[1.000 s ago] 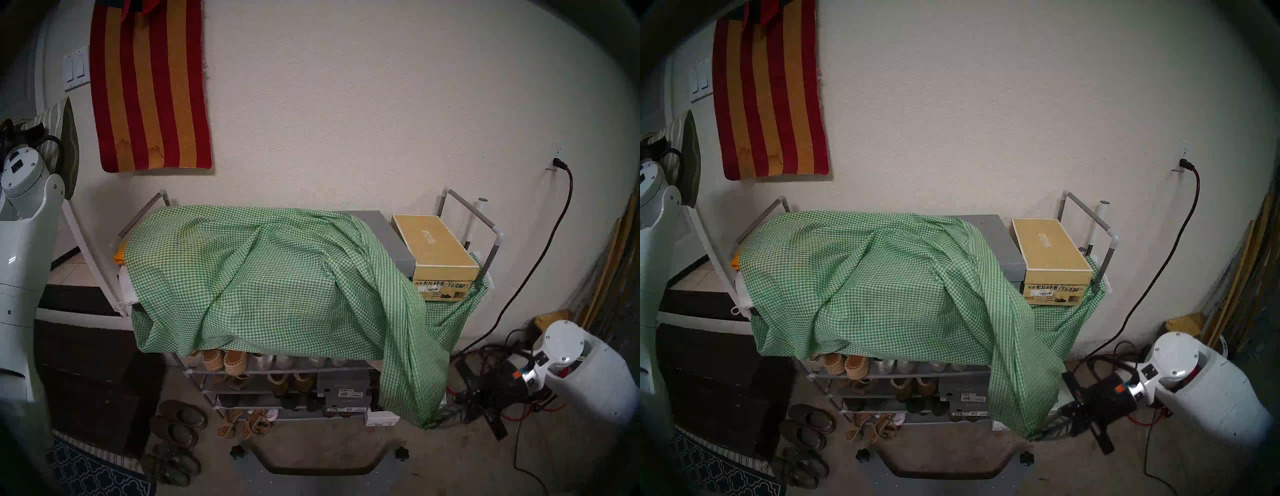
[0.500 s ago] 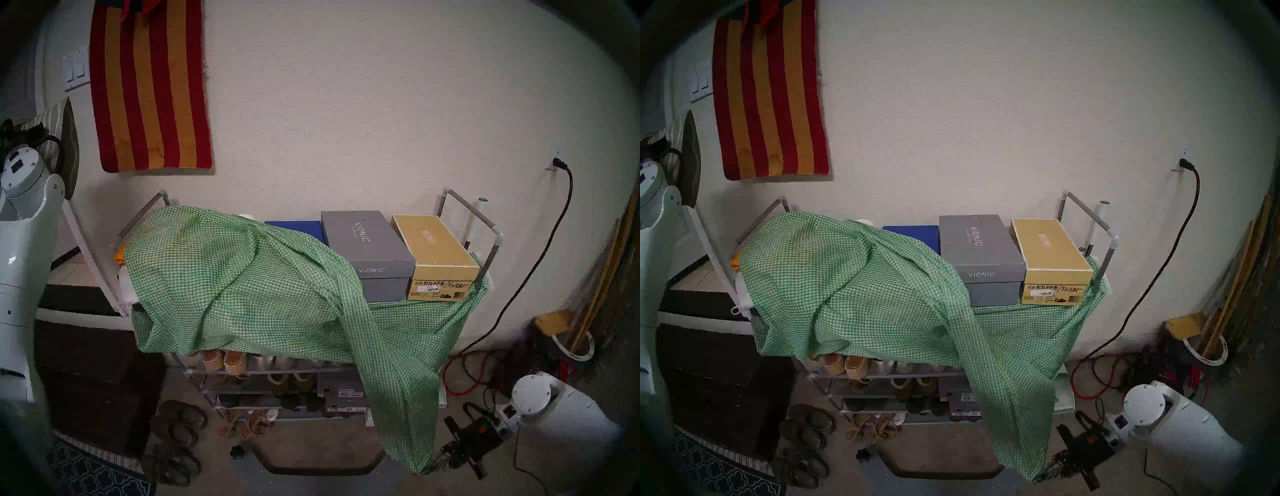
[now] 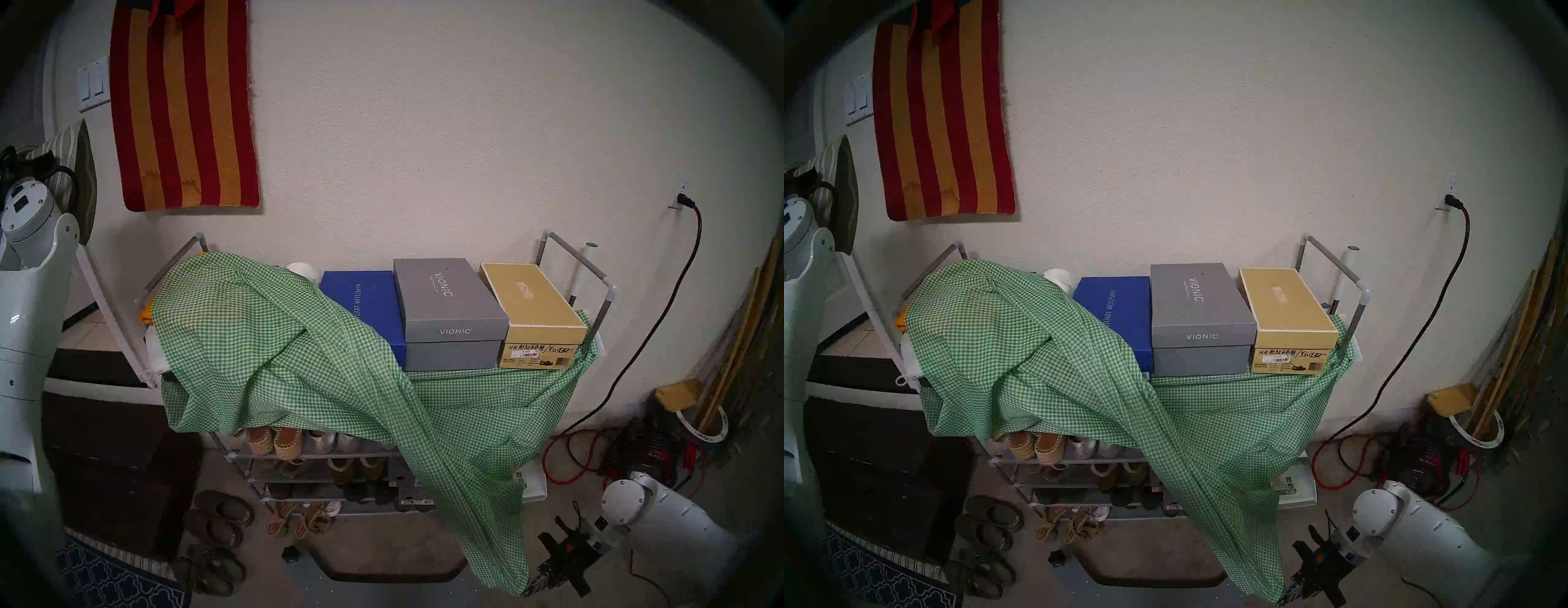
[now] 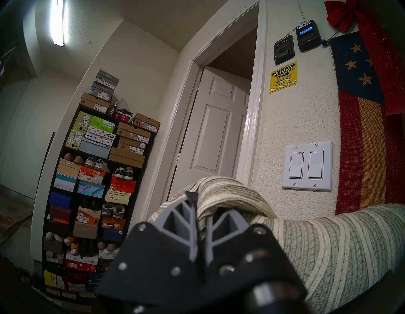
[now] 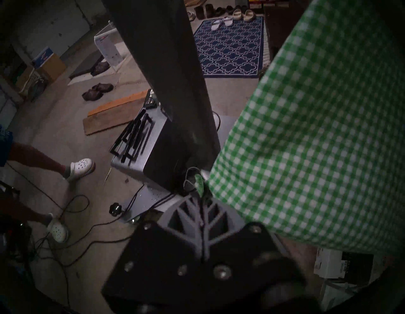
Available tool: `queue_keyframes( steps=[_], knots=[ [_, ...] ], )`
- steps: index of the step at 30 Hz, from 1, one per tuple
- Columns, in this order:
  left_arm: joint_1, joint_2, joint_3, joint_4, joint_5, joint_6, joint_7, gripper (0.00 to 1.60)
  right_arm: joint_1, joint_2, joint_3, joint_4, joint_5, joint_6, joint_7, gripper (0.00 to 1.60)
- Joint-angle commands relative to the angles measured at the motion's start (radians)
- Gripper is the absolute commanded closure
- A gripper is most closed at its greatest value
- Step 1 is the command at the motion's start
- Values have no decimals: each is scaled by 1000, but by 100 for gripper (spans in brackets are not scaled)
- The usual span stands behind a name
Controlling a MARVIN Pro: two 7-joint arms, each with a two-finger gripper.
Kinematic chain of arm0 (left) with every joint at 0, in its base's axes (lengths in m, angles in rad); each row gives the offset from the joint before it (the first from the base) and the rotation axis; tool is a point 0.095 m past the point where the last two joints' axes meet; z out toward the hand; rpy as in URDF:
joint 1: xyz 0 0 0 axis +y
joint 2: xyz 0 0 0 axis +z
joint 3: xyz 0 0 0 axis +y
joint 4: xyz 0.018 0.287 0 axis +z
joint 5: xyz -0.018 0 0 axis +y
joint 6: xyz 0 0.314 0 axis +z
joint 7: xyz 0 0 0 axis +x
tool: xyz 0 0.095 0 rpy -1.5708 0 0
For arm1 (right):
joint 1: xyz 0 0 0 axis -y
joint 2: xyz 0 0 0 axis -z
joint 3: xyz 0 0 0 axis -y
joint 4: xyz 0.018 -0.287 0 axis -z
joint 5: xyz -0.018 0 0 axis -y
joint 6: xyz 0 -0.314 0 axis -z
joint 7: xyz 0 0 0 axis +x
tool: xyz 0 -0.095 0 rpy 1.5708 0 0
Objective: Lift the object off the cloth, cover the shoe rack with the cloth, put the object back
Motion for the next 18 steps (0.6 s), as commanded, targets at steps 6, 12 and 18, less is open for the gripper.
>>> queue_keyframes(
  steps=[6,12,18],
  knots=[
    [-2,2,-2,-5,0,1,1,160,128,-99,-110,214,-302,-21,-124,160],
    [-2,2,-2,-5,0,1,1,160,168,-115,-152,330,-457,-20,-228,160],
    [-2,2,-2,-5,0,1,1,160,198,-133,-206,432,-611,30,-325,160]
  ],
)
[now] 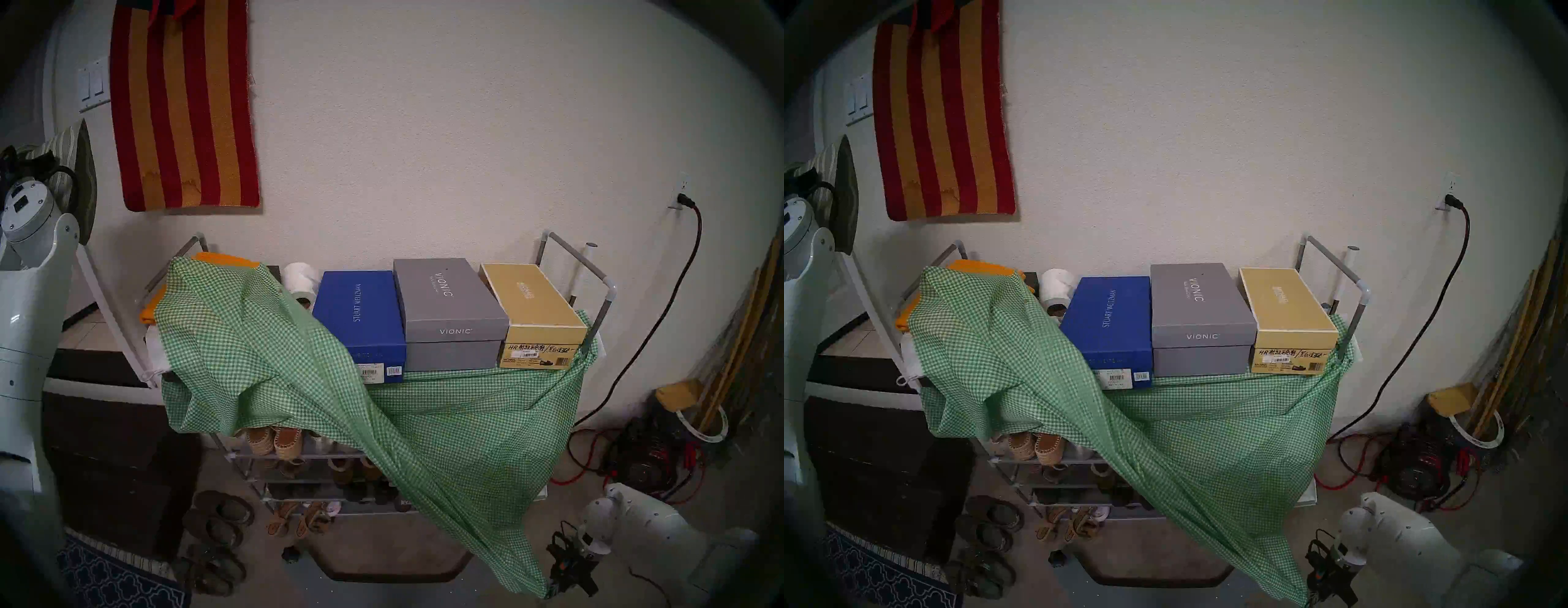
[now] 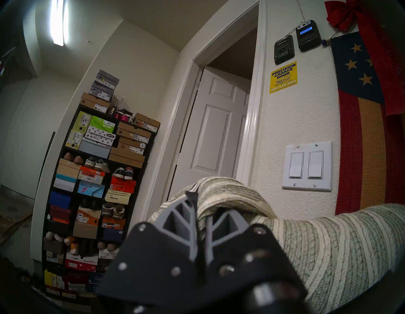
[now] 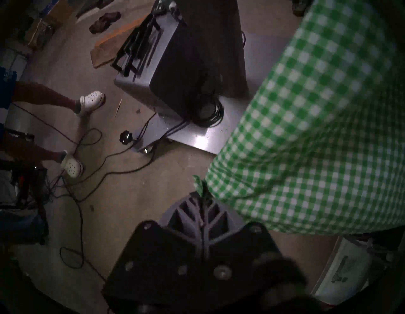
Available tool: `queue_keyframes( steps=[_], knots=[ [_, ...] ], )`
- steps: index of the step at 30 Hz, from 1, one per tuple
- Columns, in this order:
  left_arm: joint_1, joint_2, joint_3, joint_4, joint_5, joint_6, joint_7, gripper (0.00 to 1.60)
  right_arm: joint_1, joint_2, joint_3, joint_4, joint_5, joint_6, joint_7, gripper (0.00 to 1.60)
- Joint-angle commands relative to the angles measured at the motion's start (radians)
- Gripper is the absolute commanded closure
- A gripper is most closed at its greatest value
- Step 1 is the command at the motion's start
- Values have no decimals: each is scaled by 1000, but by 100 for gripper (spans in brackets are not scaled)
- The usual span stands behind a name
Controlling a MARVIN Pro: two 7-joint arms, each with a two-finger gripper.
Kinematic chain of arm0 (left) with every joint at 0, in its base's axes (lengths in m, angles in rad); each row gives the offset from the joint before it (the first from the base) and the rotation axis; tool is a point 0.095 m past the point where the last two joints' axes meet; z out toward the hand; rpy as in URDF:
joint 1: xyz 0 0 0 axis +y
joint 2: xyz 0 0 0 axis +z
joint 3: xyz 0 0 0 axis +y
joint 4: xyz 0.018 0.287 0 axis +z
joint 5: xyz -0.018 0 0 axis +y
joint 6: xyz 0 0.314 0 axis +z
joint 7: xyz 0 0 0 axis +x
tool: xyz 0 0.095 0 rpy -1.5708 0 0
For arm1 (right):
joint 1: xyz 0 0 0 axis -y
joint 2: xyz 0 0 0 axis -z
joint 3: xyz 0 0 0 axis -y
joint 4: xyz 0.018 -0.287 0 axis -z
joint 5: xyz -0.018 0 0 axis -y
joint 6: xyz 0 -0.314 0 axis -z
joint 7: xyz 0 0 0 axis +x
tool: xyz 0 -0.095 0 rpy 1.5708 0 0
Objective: Lift the object off the cloth, cover the shoe rack with the cloth, put the object back
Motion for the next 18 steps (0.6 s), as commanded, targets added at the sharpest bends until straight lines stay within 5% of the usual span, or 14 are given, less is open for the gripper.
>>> queue_keyframes(
  steps=[1,8,18],
  knots=[
    [-2,2,-2,-4,0,1,1,160,48,-31,-64,122,-169,67,-109,160],
    [-2,2,-2,-4,1,1,1,160,58,-68,-99,254,-287,168,-247,160],
    [-2,2,-2,-4,1,1,0,160,109,-132,-96,439,-338,233,-438,160]
  ],
)
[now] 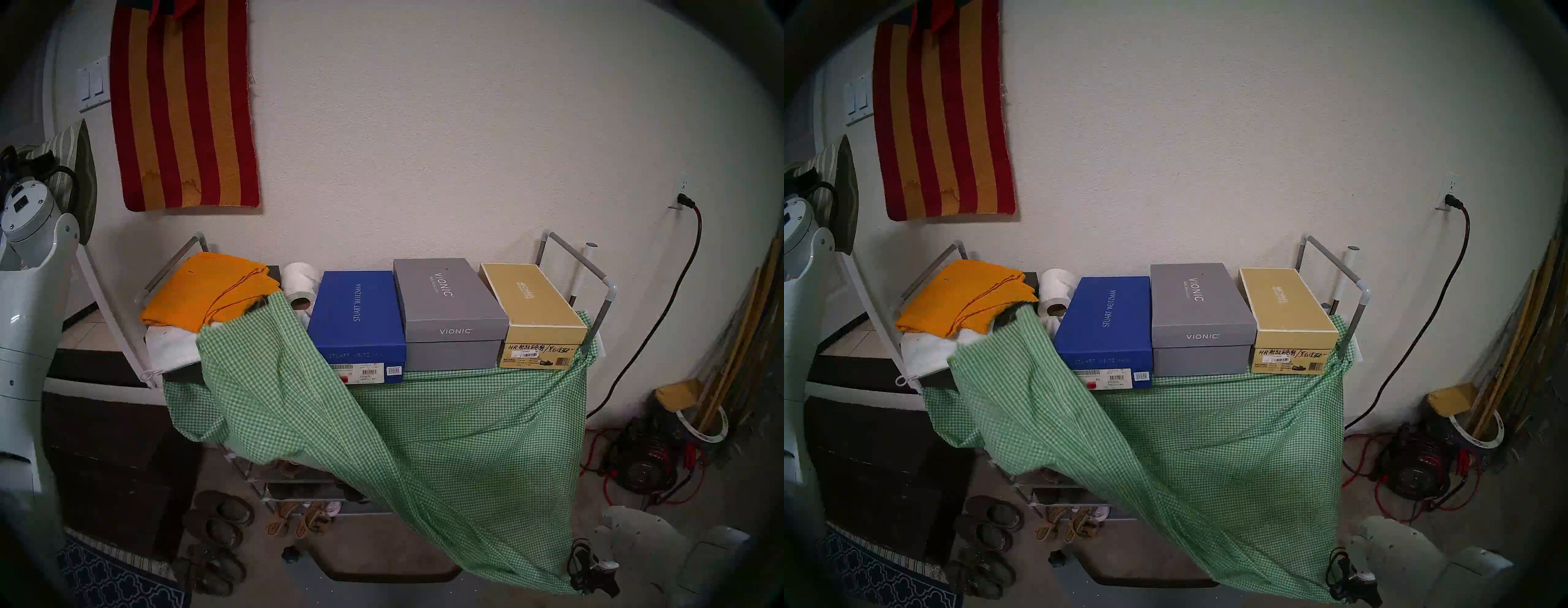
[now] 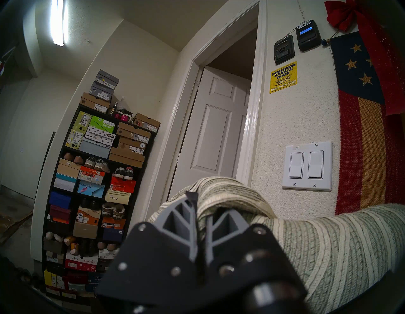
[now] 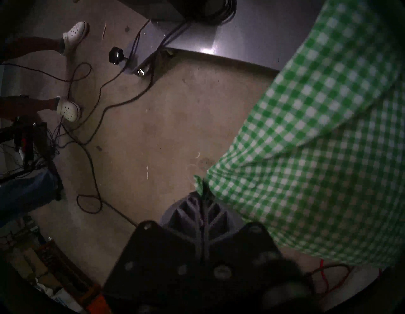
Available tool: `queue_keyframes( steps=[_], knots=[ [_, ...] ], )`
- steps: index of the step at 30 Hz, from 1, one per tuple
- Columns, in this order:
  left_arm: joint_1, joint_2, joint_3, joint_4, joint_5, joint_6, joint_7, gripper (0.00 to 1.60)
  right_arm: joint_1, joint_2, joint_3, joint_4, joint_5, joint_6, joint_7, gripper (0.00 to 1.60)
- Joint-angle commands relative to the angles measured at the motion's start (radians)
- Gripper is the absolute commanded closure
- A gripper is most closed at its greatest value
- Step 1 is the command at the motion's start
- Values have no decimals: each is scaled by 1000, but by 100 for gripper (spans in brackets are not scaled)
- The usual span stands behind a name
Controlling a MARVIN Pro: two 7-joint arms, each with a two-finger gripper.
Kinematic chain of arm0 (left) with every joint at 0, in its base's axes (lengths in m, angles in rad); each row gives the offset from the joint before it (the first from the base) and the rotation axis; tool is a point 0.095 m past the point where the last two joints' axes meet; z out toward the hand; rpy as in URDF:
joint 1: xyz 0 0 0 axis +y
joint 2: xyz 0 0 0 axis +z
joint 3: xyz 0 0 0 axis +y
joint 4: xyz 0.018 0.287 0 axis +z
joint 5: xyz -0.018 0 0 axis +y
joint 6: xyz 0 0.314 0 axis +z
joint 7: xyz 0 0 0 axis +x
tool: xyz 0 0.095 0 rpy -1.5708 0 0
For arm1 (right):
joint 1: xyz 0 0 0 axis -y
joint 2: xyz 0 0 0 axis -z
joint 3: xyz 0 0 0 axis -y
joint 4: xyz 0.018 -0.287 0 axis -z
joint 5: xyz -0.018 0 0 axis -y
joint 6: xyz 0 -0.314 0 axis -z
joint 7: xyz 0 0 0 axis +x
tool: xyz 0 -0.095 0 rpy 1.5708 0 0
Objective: Lift the object off the cloth, cover the shoe rack with the cloth, put the object back
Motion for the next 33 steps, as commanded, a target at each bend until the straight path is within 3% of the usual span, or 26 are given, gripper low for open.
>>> queue_keyframes(
  steps=[1,3,5,9,10,18,19,20,21,23,25,27,28,33],
  knots=[
    [-2,2,-2,-4,1,1,1,160,44,-63,11,119,-16,49,-120,160],
    [-2,2,-2,-4,1,1,1,160,61,-80,9,153,-21,51,-161,160],
    [-2,2,-2,-4,1,0,1,160,50,-76,45,142,24,-8,-200,160],
    [-2,2,-2,-4,1,0,0,160,46,-84,59,125,26,-25,-251,160],
    [-2,2,-2,-4,1,0,0,160,39,-100,96,125,66,-49,-292,160],
    [-2,2,-2,-4,1,0,0,160,-6,-141,157,9,176,-208,-401,156],
    [-2,2,-2,-3,1,0,0,160,-13,-145,163,-12,192,-228,-404,100],
    [-2,2,-2,-3,1,0,0,160,-13,-145,163,-12,192,-228,-404,100],
    [-2,2,-2,-3,1,0,0,160,-18,-149,164,-33,200,-238,-406,80],
    [-2,2,-2,-3,1,0,0,160,-31,-151,171,-70,229,-282,-422,0],
    [-2,2,-2,-3,1,0,0,160,-48,-141,182,-136,267,-349,-418,0],
    [-2,2,-2,-3,1,0,0,160,-35,-149,183,-123,278,-337,-419,0],
    [-2,2,-2,-4,1,0,0,160,-42,-132,195,-169,302,-384,-408,0],
    [-2,2,-2,-4,1,0,0,160,-46,-100,215,-235,331,-452,-401,0]
  ],
)
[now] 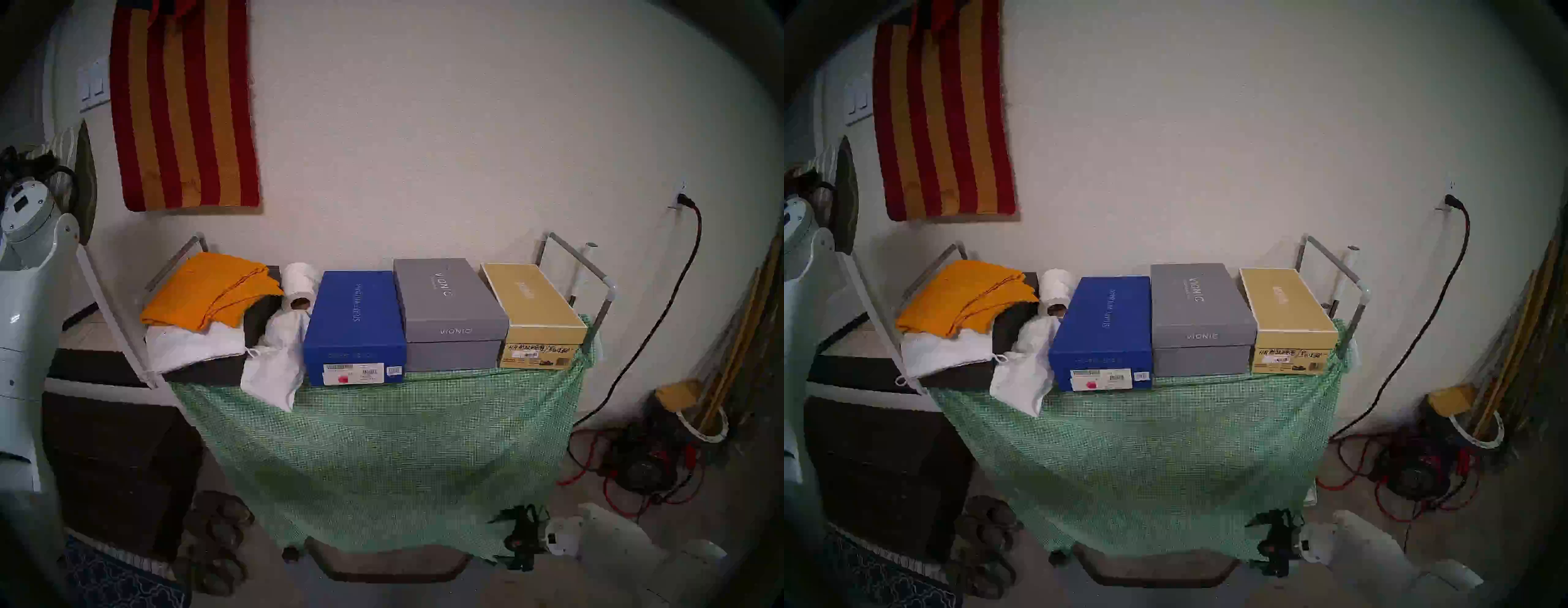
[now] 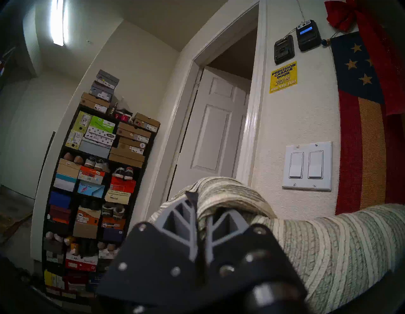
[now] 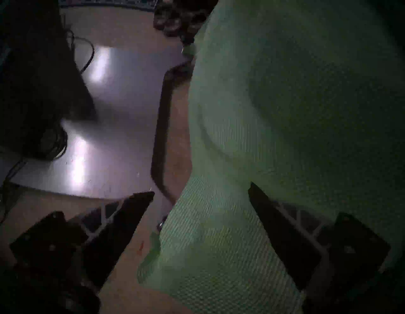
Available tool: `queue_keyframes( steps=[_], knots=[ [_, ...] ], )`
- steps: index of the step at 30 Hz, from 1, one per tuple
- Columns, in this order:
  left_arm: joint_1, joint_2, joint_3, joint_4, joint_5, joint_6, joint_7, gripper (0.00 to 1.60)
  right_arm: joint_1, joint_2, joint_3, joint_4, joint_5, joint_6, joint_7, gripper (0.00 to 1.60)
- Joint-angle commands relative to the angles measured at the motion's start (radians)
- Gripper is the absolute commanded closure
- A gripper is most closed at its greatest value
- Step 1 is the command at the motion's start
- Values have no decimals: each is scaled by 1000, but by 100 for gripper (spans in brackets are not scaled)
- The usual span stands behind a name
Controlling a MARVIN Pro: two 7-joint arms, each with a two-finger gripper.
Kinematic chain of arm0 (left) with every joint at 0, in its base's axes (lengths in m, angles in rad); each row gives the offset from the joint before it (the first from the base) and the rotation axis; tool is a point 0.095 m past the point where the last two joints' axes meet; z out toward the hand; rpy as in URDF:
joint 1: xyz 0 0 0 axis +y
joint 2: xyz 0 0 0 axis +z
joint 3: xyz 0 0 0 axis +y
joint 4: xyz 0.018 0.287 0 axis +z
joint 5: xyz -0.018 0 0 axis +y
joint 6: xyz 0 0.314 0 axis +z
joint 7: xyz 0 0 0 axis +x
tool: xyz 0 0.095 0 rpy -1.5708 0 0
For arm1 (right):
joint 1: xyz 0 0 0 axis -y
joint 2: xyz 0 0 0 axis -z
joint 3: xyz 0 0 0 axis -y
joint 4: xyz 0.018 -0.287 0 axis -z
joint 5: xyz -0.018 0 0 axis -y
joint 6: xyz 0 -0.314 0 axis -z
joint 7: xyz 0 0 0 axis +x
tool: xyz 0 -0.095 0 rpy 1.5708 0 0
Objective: Lift the object off the cloth, cover the shoe rack with the cloth, put the object back
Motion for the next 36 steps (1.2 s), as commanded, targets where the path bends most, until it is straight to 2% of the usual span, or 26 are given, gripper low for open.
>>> queue_keyframes(
  steps=[1,3,5,9,16,26,29,30,32,33,35,36],
  knots=[
    [-2,2,-1,-4,1,0,0,160,-18,42,30,-115,65,-116,7,0],
    [-2,2,-1,-3,1,0,0,160,-28,64,56,-176,97,-166,-3,0],
    [-2,2,-1,-3,1,0,0,160,-26,64,70,-184,120,-187,-18,0],
    [-2,2,-1,-3,1,0,0,160,-65,83,107,-275,176,-275,-45,0],
    [-2,2,-1,-3,1,0,0,160,-106,94,139,-359,249,-353,-76,0],
    [-2,2,-1,-3,1,0,0,160,-231,149,155,-528,376,-357,-101,0],
    [-2,2,-1,-3,1,0,0,160,-278,182,142,-571,396,-357,-91,0],
    [-2,2,-1,-3,1,0,0,160,-262,191,122,-566,400,-357,-85,0],
    [-2,1,-1,-2,1,0,0,160,-309,211,117,-590,414,-357,-83,0],
    [-2,1,-1,-2,1,0,0,160,-292,218,98,-585,417,-357,-82,0],
    [-2,1,-1,-2,1,0,-1,160,-383,247,120,-638,440,-357,-94,0],
    [-2,1,-1,-2,1,0,-1,160,-340,259,101,-629,442,-357,-94,0]
  ],
)
